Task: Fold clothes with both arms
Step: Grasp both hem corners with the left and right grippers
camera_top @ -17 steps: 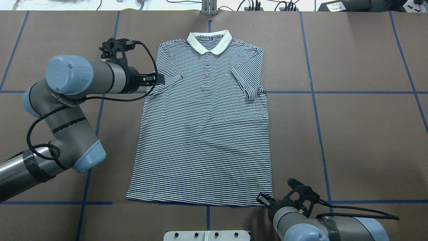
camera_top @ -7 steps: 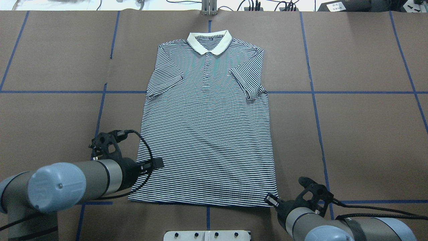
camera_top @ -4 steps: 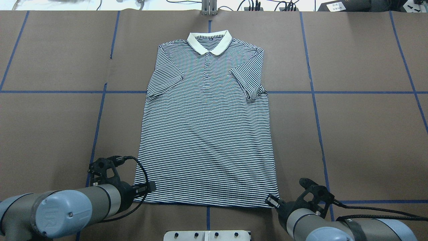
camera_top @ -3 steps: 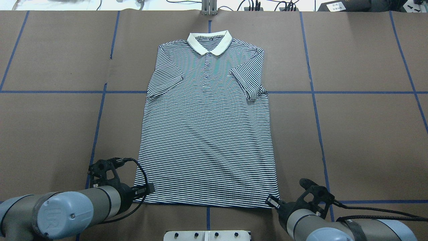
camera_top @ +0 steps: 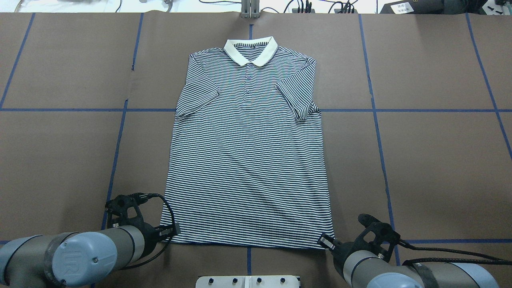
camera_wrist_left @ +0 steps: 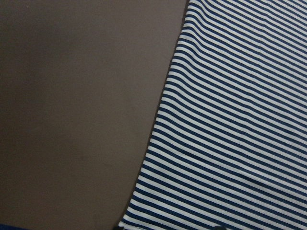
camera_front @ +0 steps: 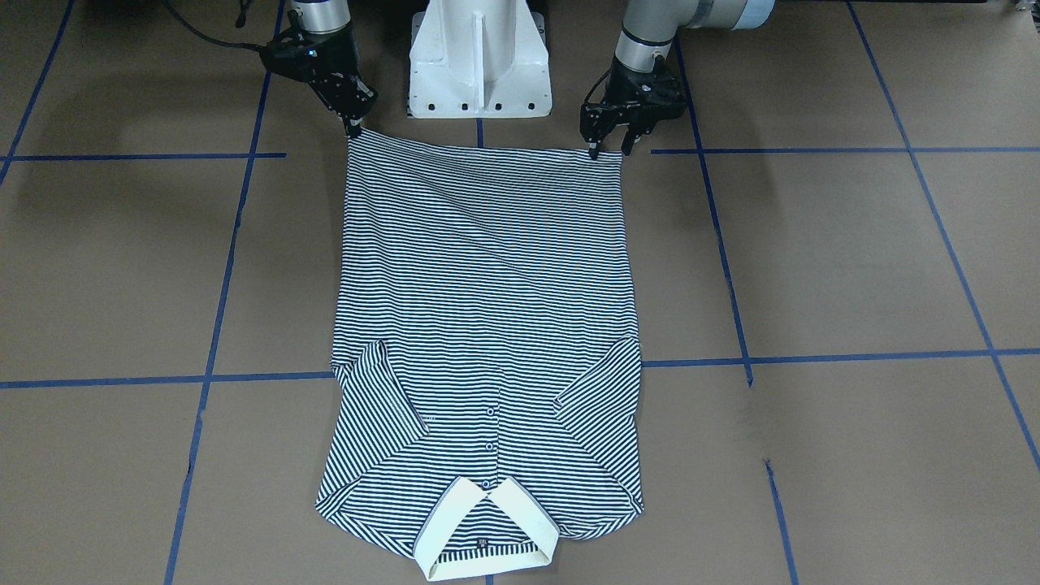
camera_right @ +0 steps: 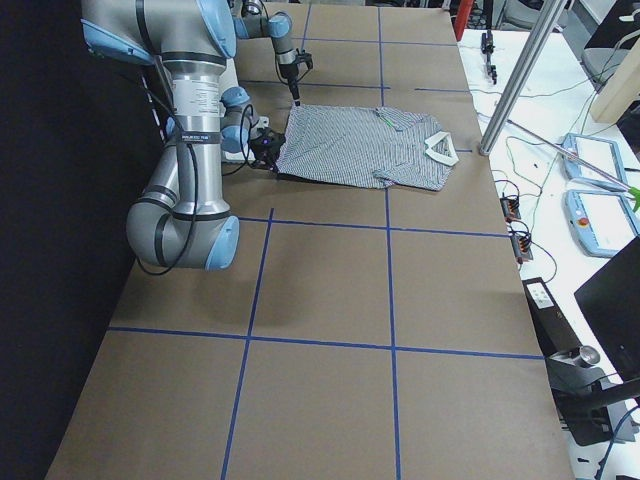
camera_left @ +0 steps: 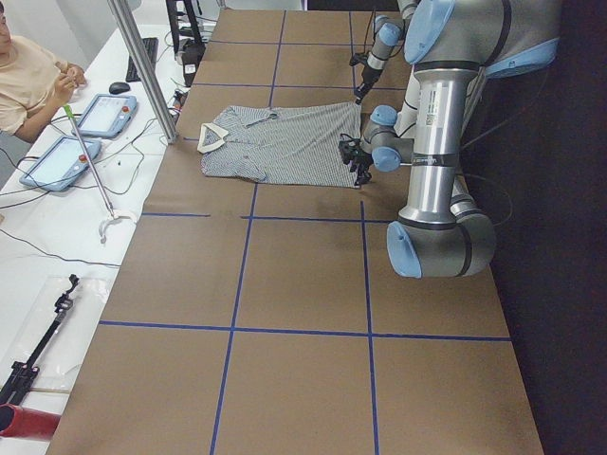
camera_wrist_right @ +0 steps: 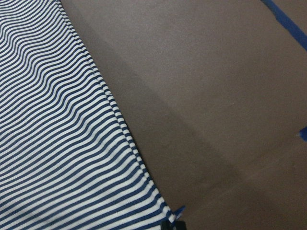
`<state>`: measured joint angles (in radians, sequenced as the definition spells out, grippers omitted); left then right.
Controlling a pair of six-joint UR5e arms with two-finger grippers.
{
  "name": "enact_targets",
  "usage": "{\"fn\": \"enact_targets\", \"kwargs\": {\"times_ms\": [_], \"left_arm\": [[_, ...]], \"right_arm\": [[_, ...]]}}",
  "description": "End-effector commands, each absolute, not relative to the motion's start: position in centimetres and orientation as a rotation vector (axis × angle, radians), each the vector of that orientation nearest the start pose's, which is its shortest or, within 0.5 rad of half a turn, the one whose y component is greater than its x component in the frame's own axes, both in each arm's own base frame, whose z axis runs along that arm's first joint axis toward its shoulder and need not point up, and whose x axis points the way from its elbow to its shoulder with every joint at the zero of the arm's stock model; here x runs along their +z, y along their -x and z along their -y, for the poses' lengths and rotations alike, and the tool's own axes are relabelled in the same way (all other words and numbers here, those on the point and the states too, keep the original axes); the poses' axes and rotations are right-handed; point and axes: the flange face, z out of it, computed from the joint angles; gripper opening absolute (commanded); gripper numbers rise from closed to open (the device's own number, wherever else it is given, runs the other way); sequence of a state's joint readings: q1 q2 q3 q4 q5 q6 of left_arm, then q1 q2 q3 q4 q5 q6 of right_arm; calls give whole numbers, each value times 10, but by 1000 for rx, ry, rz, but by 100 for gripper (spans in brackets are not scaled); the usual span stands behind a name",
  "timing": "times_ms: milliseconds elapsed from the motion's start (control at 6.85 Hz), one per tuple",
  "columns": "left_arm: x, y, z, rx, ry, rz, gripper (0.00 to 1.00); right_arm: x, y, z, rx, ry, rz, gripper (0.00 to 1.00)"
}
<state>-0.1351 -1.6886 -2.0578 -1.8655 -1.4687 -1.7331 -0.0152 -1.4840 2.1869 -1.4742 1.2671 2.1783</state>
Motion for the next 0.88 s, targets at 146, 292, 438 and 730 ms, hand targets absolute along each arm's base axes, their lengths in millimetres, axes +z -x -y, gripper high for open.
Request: {"fn": "enact_targets", "kwargs": {"times_ms": [146, 292, 438, 730], "left_arm": [[353, -488, 210, -317, -77, -886, 65], [355, -489, 210, -317, -77, -882, 64], [357, -490, 209, -315, -77, -877, 63], [360, -490, 208, -314, -76, -871, 59]], "right_arm": [[327, 476, 156, 677, -31, 861, 0], [326, 476, 156, 676, -31, 863, 0], [325, 476, 156, 676, -30, 864, 0], [325, 476, 155, 668, -31, 863, 0]]}}
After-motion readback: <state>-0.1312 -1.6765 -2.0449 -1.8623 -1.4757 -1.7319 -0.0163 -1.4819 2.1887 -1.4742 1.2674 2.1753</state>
